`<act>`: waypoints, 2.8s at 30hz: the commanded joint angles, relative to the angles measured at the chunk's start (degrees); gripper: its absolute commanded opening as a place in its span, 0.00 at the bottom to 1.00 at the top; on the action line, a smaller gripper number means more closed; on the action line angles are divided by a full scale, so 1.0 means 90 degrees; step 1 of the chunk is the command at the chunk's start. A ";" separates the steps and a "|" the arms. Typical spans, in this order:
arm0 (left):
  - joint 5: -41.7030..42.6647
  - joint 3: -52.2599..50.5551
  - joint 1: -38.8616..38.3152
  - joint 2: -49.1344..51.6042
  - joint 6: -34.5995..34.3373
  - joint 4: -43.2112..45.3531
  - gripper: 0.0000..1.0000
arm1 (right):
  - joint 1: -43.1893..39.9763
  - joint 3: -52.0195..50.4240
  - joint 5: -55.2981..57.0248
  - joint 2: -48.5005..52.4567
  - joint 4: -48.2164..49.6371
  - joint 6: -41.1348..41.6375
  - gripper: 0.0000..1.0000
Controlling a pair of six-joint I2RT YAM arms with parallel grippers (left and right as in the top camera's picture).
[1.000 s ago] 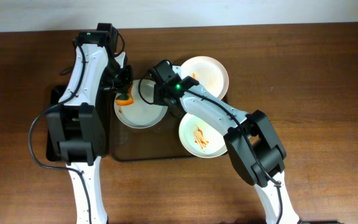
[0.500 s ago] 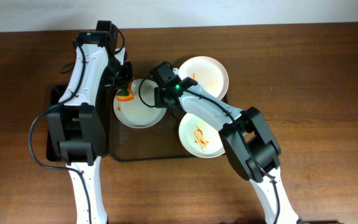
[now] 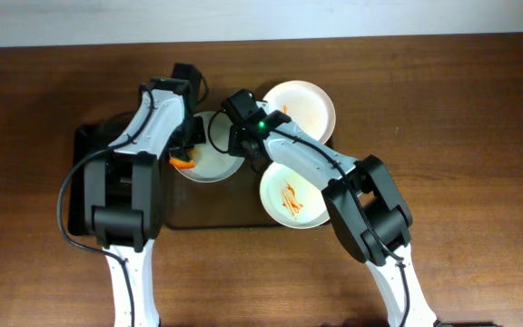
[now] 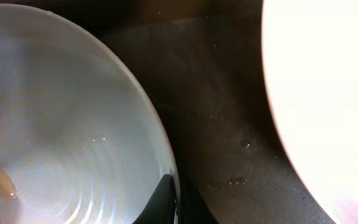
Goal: Clean dirty plates on tray and stack at the side
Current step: 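Scrub the held plate again with the sponge in the left gripper, then carry the cleaned plate right with the right gripper and set it on the table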
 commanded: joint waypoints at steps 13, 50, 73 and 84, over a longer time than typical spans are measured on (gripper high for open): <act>0.0559 -0.0452 -0.0260 0.0359 0.2125 0.1897 0.00 | -0.0104 -0.0138 0.0221 0.0240 -0.0165 -0.0046 0.04; 0.1195 0.3162 0.1224 0.0423 0.1724 -0.2771 0.00 | -0.0027 0.0296 -0.0942 -0.0282 -0.1137 -0.1445 0.04; 0.2239 0.3164 0.2035 0.0423 0.1724 -0.2956 0.00 | 0.2759 0.0578 0.8072 -0.1919 -0.2550 -0.1948 0.04; 0.2001 0.3167 0.2059 0.0107 0.1846 -0.3138 0.00 | -0.0245 0.0580 0.0053 -0.3368 -0.3213 -0.2256 0.04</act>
